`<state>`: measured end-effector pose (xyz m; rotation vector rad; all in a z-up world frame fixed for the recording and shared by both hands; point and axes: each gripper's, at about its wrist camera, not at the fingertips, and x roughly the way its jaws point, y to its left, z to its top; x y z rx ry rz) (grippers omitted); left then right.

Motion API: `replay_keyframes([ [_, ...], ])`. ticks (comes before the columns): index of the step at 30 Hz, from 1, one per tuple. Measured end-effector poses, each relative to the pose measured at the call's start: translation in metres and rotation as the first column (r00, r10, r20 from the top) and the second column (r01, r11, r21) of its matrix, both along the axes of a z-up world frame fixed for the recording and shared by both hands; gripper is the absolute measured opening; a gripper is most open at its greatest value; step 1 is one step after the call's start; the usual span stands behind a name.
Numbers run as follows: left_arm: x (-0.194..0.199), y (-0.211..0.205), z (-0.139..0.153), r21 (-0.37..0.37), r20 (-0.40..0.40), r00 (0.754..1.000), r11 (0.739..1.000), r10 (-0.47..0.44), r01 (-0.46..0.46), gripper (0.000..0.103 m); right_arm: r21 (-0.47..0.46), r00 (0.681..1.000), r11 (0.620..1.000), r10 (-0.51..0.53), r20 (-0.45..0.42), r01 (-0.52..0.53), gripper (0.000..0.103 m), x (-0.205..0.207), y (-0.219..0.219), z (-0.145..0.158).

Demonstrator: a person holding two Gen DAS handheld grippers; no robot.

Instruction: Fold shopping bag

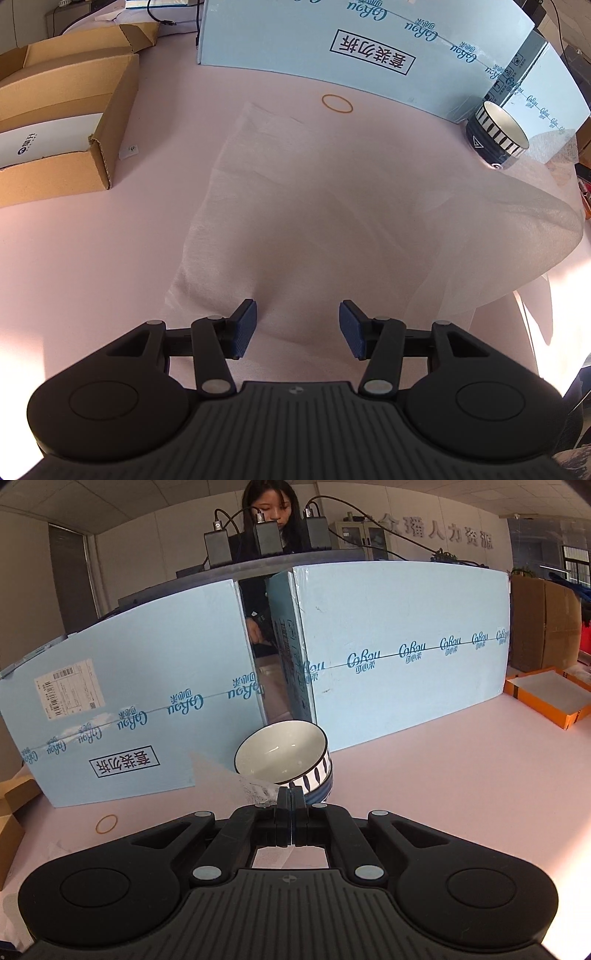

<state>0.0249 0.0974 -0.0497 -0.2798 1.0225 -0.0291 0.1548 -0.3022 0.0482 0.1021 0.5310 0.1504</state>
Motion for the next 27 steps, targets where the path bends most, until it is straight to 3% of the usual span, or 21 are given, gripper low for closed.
replay_keyframes([
  [6, -0.001, 0.008, 0.001, 0.028, 0.000, 1.000, 0.999, 0.029, -0.029, 0.047, -0.002, 0.994, 0.997, -0.073, -0.085, 0.073, 0.002, 0.008, -0.008, -0.030],
  [9, -0.001, 0.011, 0.002, 0.035, 0.001, 0.999, 0.999, 0.040, -0.040, 0.048, -0.007, 0.987, 0.991, -0.130, -0.097, 0.130, 0.016, -0.006, -0.014, -0.034],
  [11, 0.000, 0.014, 0.002, 0.044, 0.003, 0.999, 0.998, 0.044, -0.044, 0.048, -0.003, 0.981, 0.986, -0.168, -0.093, 0.168, 0.031, -0.016, -0.019, -0.033],
  [15, 0.000, 0.022, 0.004, 0.075, 0.006, 0.998, 0.995, 0.064, -0.065, 0.053, 0.119, 0.962, 0.957, -0.253, -0.099, 0.264, 0.034, -0.052, -0.048, -0.016],
  [22, 0.014, 0.023, 0.001, 0.198, -0.013, 1.000, 0.980, 0.011, -0.008, 0.056, 0.144, 0.999, 0.989, -0.037, -0.035, 0.042, 0.041, -0.103, -0.002, 0.023],
  [24, 0.020, 0.024, 0.002, 0.200, -0.003, 1.000, 0.980, 0.003, -0.003, 0.057, 0.232, 0.999, 0.973, 0.006, -0.044, 0.005, 0.043, -0.106, 0.012, 0.022],
  [27, 0.028, 0.023, 0.003, 0.186, 0.005, 1.000, 0.982, -0.016, 0.015, 0.057, 0.422, 0.990, 0.906, 0.095, -0.108, -0.041, 0.043, -0.103, 0.032, 0.007],
])
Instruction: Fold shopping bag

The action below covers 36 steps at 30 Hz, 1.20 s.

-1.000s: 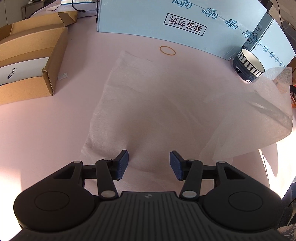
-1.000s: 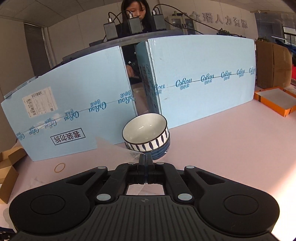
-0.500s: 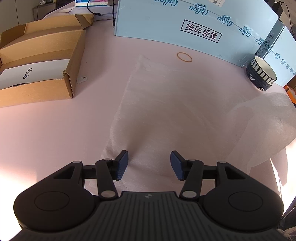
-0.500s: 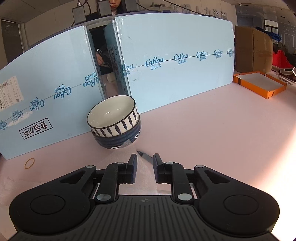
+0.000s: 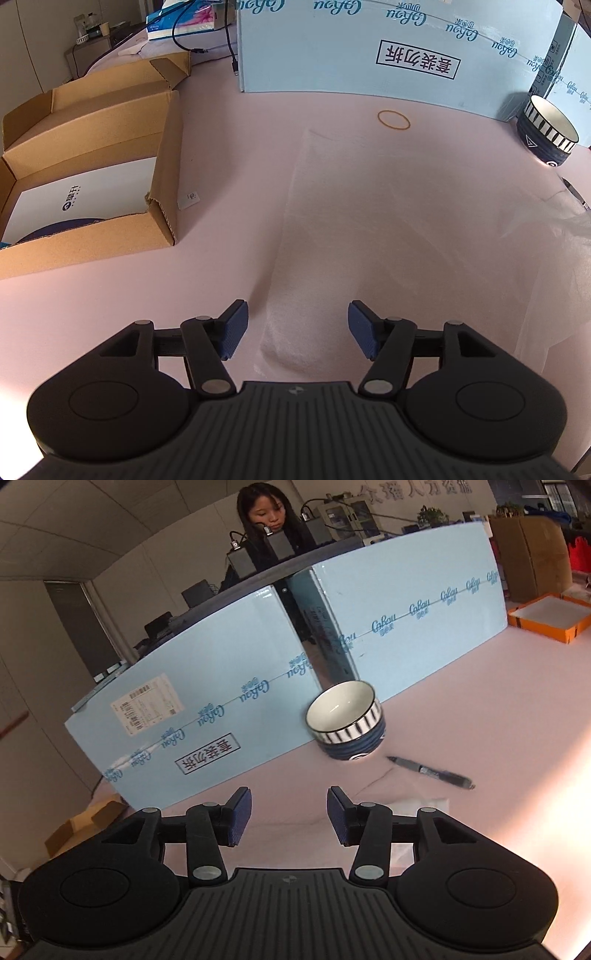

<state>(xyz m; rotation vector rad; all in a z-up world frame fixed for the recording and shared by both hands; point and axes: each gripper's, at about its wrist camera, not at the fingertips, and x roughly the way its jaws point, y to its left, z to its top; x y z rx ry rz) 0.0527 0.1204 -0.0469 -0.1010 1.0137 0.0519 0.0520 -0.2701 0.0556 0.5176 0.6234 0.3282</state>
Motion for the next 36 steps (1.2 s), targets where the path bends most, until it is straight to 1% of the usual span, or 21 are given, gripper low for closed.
replay_keyframes([
  [1, 0.002, -0.001, 0.000, 0.001, 0.005, 1.000, 1.000, -0.015, 0.015, 0.058, 0.006, 1.000, 1.000, 0.020, -0.015, -0.020, 0.043, -0.001, 0.012, -0.005],
  [5, 0.006, 0.000, 0.001, -0.028, 0.022, 0.999, 0.999, -0.043, 0.044, 0.060, -0.041, 0.995, 0.995, 0.090, -0.050, -0.092, 0.043, -0.004, 0.045, -0.013],
  [6, 0.007, 0.002, 0.001, -0.039, 0.028, 0.999, 0.998, -0.040, 0.042, 0.060, -0.070, 0.992, 0.991, 0.110, -0.054, -0.114, 0.044, -0.005, 0.054, -0.014],
  [8, 0.012, 0.006, 0.002, -0.054, 0.039, 0.999, 0.998, -0.028, 0.031, 0.061, -0.162, 0.989, 0.976, 0.140, -0.048, -0.146, 0.048, -0.009, 0.070, -0.012],
  [9, 0.015, 0.007, 0.002, -0.063, 0.045, 0.999, 0.998, -0.025, 0.028, 0.062, -0.224, 0.987, 0.961, 0.156, -0.044, -0.162, 0.049, -0.011, 0.079, -0.011],
  [10, 0.019, 0.009, 0.002, -0.074, 0.053, 0.998, 0.997, -0.022, 0.026, 0.063, -0.261, 0.984, 0.949, 0.170, -0.047, -0.176, 0.050, -0.014, 0.086, -0.011],
  [11, 0.023, 0.010, 0.003, -0.082, 0.061, 0.998, 0.996, -0.021, 0.026, 0.065, -0.274, 0.982, 0.943, 0.183, -0.052, -0.190, 0.051, -0.014, 0.090, -0.011],
  [12, 0.028, 0.011, 0.003, -0.085, 0.066, 0.997, 0.996, -0.031, 0.037, 0.066, -0.278, 0.978, 0.938, 0.200, -0.059, -0.209, 0.052, -0.015, 0.093, -0.011],
  [14, 0.041, 0.009, 0.004, -0.062, 0.075, 0.995, 0.996, -0.060, 0.065, 0.066, -0.278, 0.976, 0.936, 0.207, -0.068, -0.218, 0.057, -0.019, 0.093, -0.012],
  [16, 0.054, 0.010, 0.008, -0.031, 0.096, 0.993, 0.997, -0.070, 0.073, 0.066, -0.276, 0.978, 0.939, 0.195, -0.072, -0.207, 0.057, -0.018, 0.092, -0.012],
  [17, 0.061, 0.012, 0.009, -0.026, 0.107, 0.992, 0.997, -0.073, 0.076, 0.067, -0.274, 0.979, 0.940, 0.188, -0.073, -0.201, 0.057, -0.017, 0.091, -0.012],
  [19, 0.072, 0.016, 0.009, -0.044, 0.122, 0.990, 0.996, -0.076, 0.081, 0.067, -0.260, 0.982, 0.948, 0.171, -0.075, -0.185, 0.057, -0.015, 0.089, -0.012],
  [22, 0.086, 0.021, 0.006, -0.077, 0.136, 0.988, 0.993, -0.074, 0.085, 0.067, -0.262, 0.985, 0.950, 0.154, -0.082, -0.170, 0.058, -0.011, 0.088, -0.014],
  [25, 0.096, 0.023, 0.002, -0.080, 0.159, 0.984, 0.992, -0.087, 0.100, 0.068, -0.254, 0.987, 0.956, 0.131, -0.089, -0.149, 0.059, -0.006, 0.087, -0.016],
  [29, 0.107, 0.021, -0.007, -0.090, 0.136, 0.987, 0.991, -0.091, 0.103, 0.068, -0.252, 0.987, 0.957, 0.124, -0.103, -0.146, 0.060, 0.001, 0.088, -0.019],
  [31, 0.111, 0.020, -0.011, -0.104, 0.125, 0.987, 0.988, -0.097, 0.111, 0.067, -0.252, 0.986, 0.956, 0.129, -0.110, -0.153, 0.061, 0.005, 0.090, -0.021],
  [34, 0.114, 0.015, -0.013, -0.090, 0.126, 0.987, 0.990, -0.099, 0.111, 0.065, -0.247, 0.983, 0.954, 0.149, -0.105, -0.171, 0.061, 0.009, 0.095, -0.022],
  [35, 0.114, 0.015, -0.013, -0.095, 0.127, 0.987, 0.990, -0.095, 0.108, 0.060, -0.251, 0.982, 0.951, 0.156, -0.103, -0.178, 0.061, 0.009, 0.097, -0.022],
  [36, 0.114, 0.015, -0.013, -0.103, 0.128, 0.987, 0.989, -0.091, 0.105, 0.053, -0.256, 0.981, 0.948, 0.166, -0.100, -0.187, 0.061, 0.009, 0.100, -0.022],
])
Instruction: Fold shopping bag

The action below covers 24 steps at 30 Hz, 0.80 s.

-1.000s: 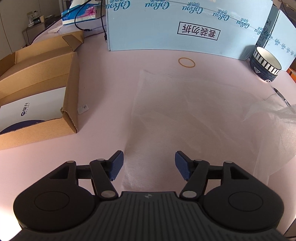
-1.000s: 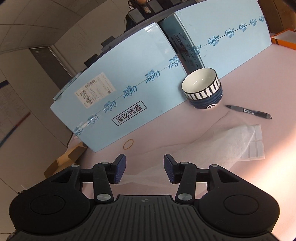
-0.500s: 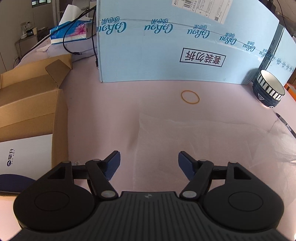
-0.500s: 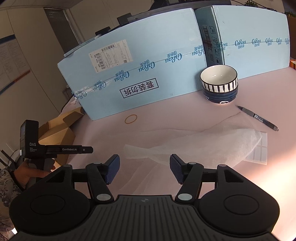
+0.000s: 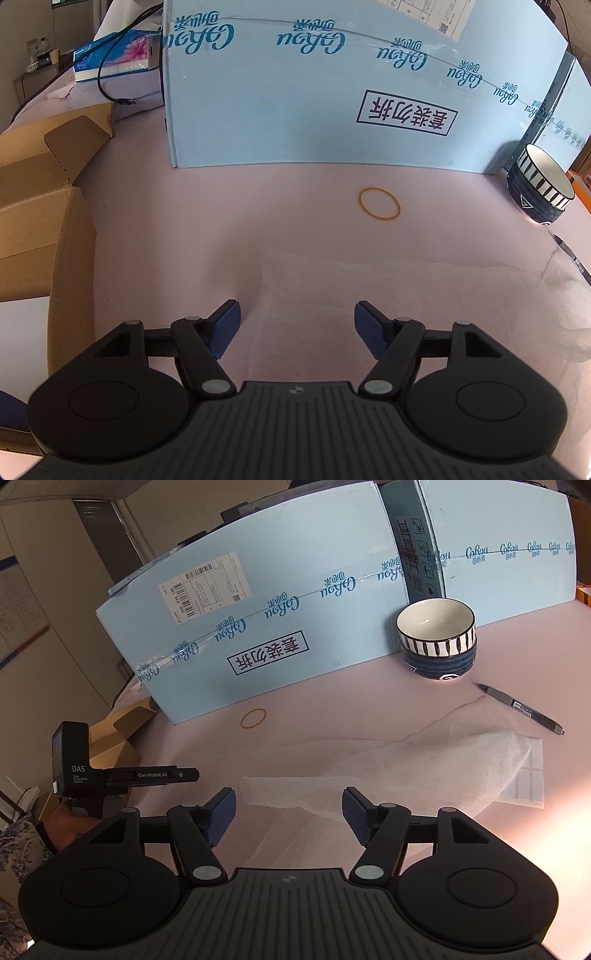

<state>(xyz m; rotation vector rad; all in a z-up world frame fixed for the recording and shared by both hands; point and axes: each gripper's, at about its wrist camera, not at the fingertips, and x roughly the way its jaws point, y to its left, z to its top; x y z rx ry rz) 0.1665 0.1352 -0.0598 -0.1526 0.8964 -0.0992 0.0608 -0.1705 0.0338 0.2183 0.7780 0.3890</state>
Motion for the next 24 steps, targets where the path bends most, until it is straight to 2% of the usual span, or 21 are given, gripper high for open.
replay_keyframes([
  [1, 0.000, 0.000, 0.000, -0.008, 0.000, 1.000, 1.000, 0.003, -0.003, 0.050, -0.004, 1.000, 1.000, 0.010, 0.004, -0.010, 0.061, 0.000, 0.002, 0.000],
  [3, 0.000, 0.000, 0.000, -0.012, -0.004, 1.000, 1.000, 0.006, -0.006, 0.037, -0.005, 1.000, 1.000, 0.024, 0.006, -0.024, 0.061, -0.001, 0.005, 0.000],
  [4, 0.001, -0.001, 0.000, -0.009, -0.009, 1.000, 1.000, 0.008, -0.008, 0.034, -0.005, 1.000, 1.000, 0.031, 0.007, -0.031, 0.061, -0.001, 0.006, 0.000],
  [6, 0.000, -0.003, 0.001, -0.001, -0.019, 1.000, 1.000, 0.006, -0.006, 0.017, -0.006, 0.999, 0.999, 0.035, 0.014, -0.035, 0.061, -0.003, 0.008, 0.001],
  [10, -0.011, -0.007, 0.009, -0.010, -0.011, 1.000, 1.000, -0.001, 0.001, 0.010, -0.012, 0.998, 0.999, 0.045, 0.046, -0.045, 0.061, -0.009, 0.010, 0.005],
  [12, -0.021, -0.007, 0.017, -0.013, 0.016, 1.000, 1.000, 0.003, -0.003, 0.005, -0.034, 0.996, 0.998, 0.063, 0.067, -0.061, 0.055, -0.012, 0.013, 0.008],
  [14, -0.031, -0.003, 0.025, -0.025, 0.051, 0.998, 0.999, 0.031, -0.030, 0.000, -0.105, 0.991, 0.990, 0.100, 0.090, -0.090, 0.026, -0.015, 0.021, 0.011],
  [16, -0.040, 0.003, 0.032, -0.035, 0.081, 0.995, 0.998, 0.059, -0.056, 0.000, -0.190, 0.983, 0.976, 0.131, 0.132, -0.104, 0.012, -0.021, 0.032, 0.015],
  [20, -0.053, 0.014, 0.044, -0.015, 0.106, 0.990, 0.996, 0.089, -0.088, 0.000, -0.278, 0.966, 0.952, 0.181, 0.184, -0.126, 0.012, -0.025, 0.045, 0.021],
  [22, -0.056, 0.020, 0.045, -0.015, 0.097, 0.991, 0.995, 0.097, -0.096, 0.000, -0.347, 0.954, 0.926, 0.226, 0.198, -0.147, 0.013, -0.024, 0.056, 0.021],
  [24, -0.058, 0.023, 0.044, -0.017, 0.089, 0.991, 0.994, 0.105, -0.104, 0.001, -0.419, 0.927, 0.892, 0.289, 0.238, -0.170, 0.023, -0.026, 0.069, 0.022],
])
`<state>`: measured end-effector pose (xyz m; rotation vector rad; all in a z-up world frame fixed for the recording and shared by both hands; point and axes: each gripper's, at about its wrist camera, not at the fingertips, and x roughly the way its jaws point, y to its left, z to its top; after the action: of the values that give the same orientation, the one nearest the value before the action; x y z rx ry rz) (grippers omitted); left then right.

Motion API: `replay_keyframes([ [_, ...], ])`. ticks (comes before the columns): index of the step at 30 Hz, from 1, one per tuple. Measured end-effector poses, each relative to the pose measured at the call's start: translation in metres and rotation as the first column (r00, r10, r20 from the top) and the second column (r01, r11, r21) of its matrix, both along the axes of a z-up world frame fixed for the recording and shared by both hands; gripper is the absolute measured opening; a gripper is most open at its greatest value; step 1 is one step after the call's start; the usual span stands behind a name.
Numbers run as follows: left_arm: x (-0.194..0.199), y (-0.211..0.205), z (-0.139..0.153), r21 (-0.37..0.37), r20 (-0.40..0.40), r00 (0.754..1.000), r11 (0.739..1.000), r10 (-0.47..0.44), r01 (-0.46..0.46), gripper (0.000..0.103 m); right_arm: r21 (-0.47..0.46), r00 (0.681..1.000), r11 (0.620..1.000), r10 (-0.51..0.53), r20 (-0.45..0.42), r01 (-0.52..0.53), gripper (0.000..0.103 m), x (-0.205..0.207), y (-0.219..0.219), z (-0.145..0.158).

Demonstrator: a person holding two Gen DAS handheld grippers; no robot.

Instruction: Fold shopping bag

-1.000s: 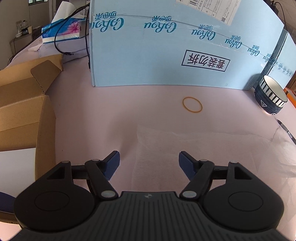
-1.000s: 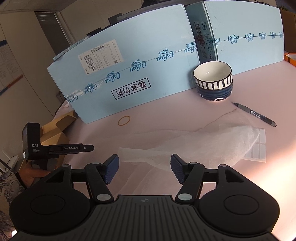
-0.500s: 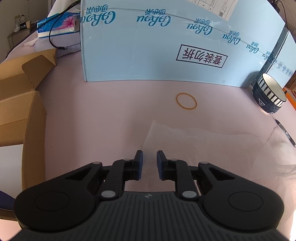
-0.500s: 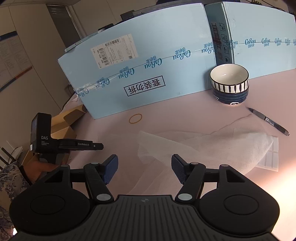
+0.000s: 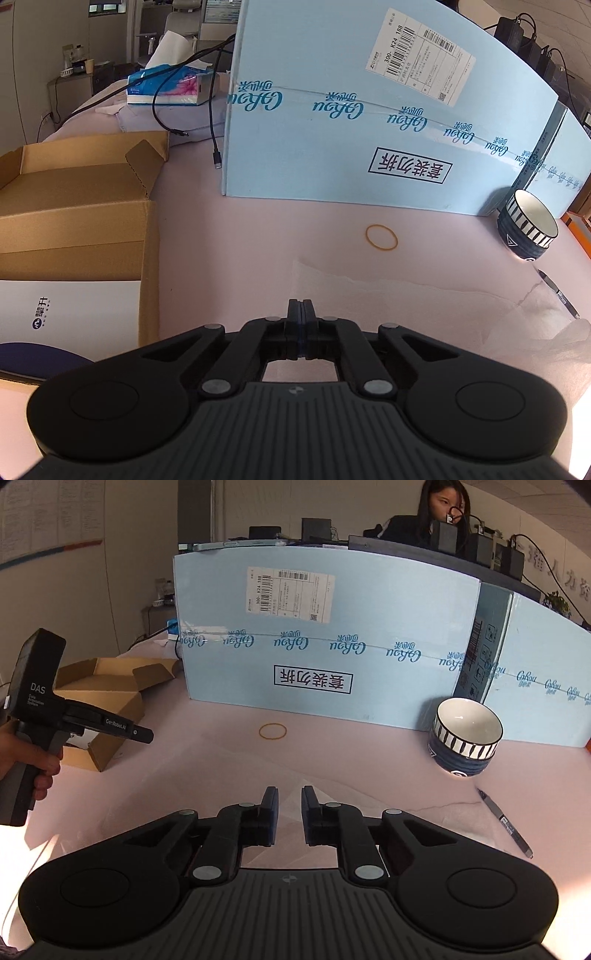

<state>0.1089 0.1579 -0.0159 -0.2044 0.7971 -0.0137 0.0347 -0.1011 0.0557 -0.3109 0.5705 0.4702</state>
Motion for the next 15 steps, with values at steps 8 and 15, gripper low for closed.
replay_keyframes([
  [8, -0.001, -0.007, -0.015, 0.003, -0.045, 0.999, 1.000, -0.009, 0.010, 0.012, -0.346, 0.966, 0.928, 0.202, 0.158, -0.138, 0.031, 0.010, 0.047, -0.016],
  [15, 0.000, -0.004, -0.019, 0.008, -0.063, 0.998, 1.000, -0.013, 0.013, 0.017, -0.679, 0.901, 0.666, 0.435, 0.015, -0.310, 0.029, 0.020, 0.060, -0.060],
])
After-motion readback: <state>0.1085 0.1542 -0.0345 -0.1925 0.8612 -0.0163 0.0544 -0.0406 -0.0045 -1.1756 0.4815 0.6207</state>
